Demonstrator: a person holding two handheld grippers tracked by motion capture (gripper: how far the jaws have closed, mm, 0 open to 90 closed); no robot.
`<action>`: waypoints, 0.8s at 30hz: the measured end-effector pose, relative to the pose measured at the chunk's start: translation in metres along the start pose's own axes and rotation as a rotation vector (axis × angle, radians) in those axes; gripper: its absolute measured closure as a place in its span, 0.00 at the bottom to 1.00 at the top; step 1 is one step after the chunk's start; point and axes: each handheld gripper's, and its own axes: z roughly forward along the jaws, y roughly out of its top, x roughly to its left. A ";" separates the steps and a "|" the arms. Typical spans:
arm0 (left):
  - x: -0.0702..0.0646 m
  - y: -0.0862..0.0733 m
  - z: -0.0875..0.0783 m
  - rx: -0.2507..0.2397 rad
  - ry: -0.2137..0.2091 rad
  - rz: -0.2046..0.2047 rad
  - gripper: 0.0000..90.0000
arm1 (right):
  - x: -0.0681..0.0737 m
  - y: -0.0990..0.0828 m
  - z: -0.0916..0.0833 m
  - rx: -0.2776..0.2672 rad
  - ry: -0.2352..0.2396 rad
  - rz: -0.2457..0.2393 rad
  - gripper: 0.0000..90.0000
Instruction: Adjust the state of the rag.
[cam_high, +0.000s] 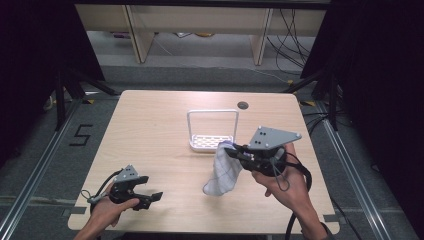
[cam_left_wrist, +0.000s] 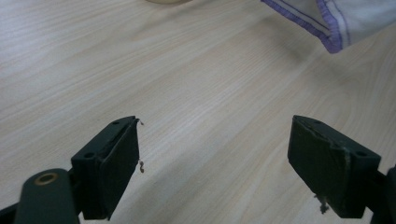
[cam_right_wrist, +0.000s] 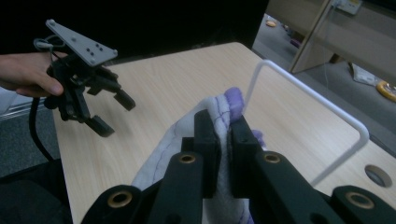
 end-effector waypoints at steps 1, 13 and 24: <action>-0.001 0.000 0.000 -0.022 0.001 -0.023 0.18 | 0.001 0.003 0.002 -0.016 0.005 -0.001 0.95; 0.003 0.003 -0.005 -0.031 -0.008 -0.039 0.18 | 0.005 -0.050 0.048 0.043 0.129 0.068 0.95; -0.003 0.028 0.034 0.022 -0.042 0.004 0.19 | -0.012 -0.133 0.063 0.199 0.078 0.202 0.95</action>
